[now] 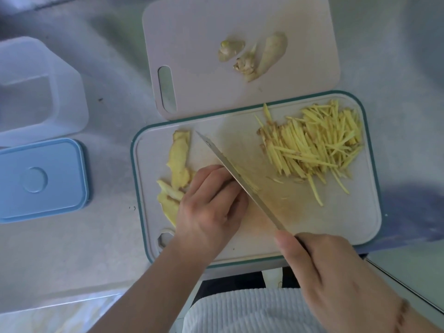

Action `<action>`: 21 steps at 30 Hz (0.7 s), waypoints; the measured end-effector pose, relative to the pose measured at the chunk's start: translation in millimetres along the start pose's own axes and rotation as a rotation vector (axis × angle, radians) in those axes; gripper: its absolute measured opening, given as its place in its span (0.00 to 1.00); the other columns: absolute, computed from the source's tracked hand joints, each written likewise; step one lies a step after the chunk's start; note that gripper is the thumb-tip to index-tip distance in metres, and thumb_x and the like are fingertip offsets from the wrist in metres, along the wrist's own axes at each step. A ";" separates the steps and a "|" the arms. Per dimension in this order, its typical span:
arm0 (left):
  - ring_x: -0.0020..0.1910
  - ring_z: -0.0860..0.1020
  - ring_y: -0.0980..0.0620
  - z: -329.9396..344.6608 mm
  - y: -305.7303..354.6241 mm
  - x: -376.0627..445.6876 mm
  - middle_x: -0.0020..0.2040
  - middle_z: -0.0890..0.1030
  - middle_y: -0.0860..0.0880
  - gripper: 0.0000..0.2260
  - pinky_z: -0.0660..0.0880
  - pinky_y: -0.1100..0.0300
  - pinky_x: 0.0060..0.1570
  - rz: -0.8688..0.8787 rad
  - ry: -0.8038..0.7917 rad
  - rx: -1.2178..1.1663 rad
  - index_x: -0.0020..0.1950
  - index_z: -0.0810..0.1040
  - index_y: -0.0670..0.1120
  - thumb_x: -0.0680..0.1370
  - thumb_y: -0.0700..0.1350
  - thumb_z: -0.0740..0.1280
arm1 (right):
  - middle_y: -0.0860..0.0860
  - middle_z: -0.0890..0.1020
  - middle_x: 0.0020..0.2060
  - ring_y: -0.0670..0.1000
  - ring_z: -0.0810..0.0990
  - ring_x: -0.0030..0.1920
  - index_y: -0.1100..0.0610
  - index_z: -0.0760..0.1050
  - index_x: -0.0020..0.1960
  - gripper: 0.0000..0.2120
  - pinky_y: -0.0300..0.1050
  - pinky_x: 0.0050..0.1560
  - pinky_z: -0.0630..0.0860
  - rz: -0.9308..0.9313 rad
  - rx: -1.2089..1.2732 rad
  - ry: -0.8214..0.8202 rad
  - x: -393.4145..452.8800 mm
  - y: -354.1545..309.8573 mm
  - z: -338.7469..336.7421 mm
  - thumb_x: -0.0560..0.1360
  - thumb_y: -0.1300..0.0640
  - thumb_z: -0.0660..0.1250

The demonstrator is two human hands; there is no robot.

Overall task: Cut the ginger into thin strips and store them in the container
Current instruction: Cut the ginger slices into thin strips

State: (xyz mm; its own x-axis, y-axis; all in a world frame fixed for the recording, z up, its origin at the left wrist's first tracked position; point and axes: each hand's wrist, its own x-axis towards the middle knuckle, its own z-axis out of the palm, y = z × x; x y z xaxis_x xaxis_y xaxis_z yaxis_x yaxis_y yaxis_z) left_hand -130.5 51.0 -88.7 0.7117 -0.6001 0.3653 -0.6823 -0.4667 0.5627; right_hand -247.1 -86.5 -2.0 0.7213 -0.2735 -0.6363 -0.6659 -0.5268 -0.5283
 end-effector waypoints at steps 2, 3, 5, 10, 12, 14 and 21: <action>0.48 0.82 0.43 0.8 -1.2 -1.1 0.47 0.84 0.42 0.05 0.75 0.60 0.57 0.020 -0.006 0.001 0.45 0.86 0.36 0.77 0.32 0.70 | 0.48 0.70 0.22 0.48 0.68 0.24 0.53 0.60 0.26 0.36 0.38 0.29 0.67 -0.034 -0.006 -0.046 13.7 -2.3 2.1 0.67 0.23 0.35; 0.48 0.82 0.43 1.1 -1.5 -1.4 0.47 0.84 0.42 0.05 0.76 0.59 0.57 0.029 -0.013 0.007 0.46 0.86 0.36 0.77 0.30 0.70 | 0.50 0.67 0.20 0.49 0.65 0.23 0.53 0.59 0.27 0.34 0.40 0.29 0.66 -0.061 0.001 -0.049 22.0 -5.9 2.9 0.71 0.26 0.36; 0.48 0.82 0.42 1.2 -1.8 -0.6 0.47 0.84 0.42 0.07 0.77 0.58 0.56 0.031 -0.022 0.028 0.46 0.86 0.36 0.75 0.29 0.69 | 0.51 0.63 0.20 0.49 0.64 0.23 0.54 0.59 0.27 0.32 0.42 0.30 0.67 -0.085 0.010 -0.042 33.2 -13.3 0.8 0.72 0.30 0.38; 0.45 0.81 0.44 -0.2 -0.2 0.8 0.45 0.84 0.42 0.05 0.75 0.61 0.55 0.014 -0.004 0.044 0.43 0.85 0.36 0.76 0.31 0.70 | 0.48 0.69 0.22 0.49 0.68 0.24 0.54 0.59 0.26 0.34 0.39 0.30 0.66 -0.020 0.007 -0.052 4.6 -3.8 -3.6 0.70 0.26 0.37; 0.44 0.81 0.44 -0.1 -0.5 1.1 0.44 0.83 0.43 0.06 0.75 0.62 0.54 0.021 0.000 0.050 0.43 0.85 0.37 0.78 0.33 0.69 | 0.46 0.71 0.23 0.49 0.69 0.25 0.55 0.61 0.27 0.36 0.40 0.30 0.66 -0.015 -0.006 -0.064 3.9 -1.9 -1.9 0.67 0.24 0.36; 0.43 0.79 0.45 -0.7 -0.5 1.0 0.43 0.83 0.44 0.09 0.73 0.63 0.52 0.026 0.001 0.042 0.42 0.85 0.37 0.80 0.35 0.67 | 0.48 0.68 0.22 0.49 0.66 0.23 0.55 0.59 0.27 0.37 0.41 0.30 0.66 -0.047 -0.006 -0.074 16.2 -6.3 2.8 0.68 0.24 0.34; 0.39 0.77 0.46 -2.4 -3.2 1.3 0.41 0.82 0.43 0.07 0.72 0.63 0.47 0.030 0.001 0.054 0.40 0.84 0.37 0.77 0.32 0.70 | 0.51 0.65 0.21 0.49 0.64 0.23 0.56 0.58 0.29 0.34 0.40 0.28 0.63 -0.054 0.040 -0.058 16.7 -13.9 -1.0 0.72 0.28 0.37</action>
State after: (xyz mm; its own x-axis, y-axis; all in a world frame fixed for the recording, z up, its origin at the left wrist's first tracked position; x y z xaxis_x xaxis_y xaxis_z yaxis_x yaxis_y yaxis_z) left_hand -127.0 53.2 -88.2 0.6907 -0.6138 0.3822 -0.7116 -0.4829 0.5104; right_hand -225.6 -84.6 -4.7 0.7451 -0.1980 -0.6369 -0.6341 -0.5065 -0.5843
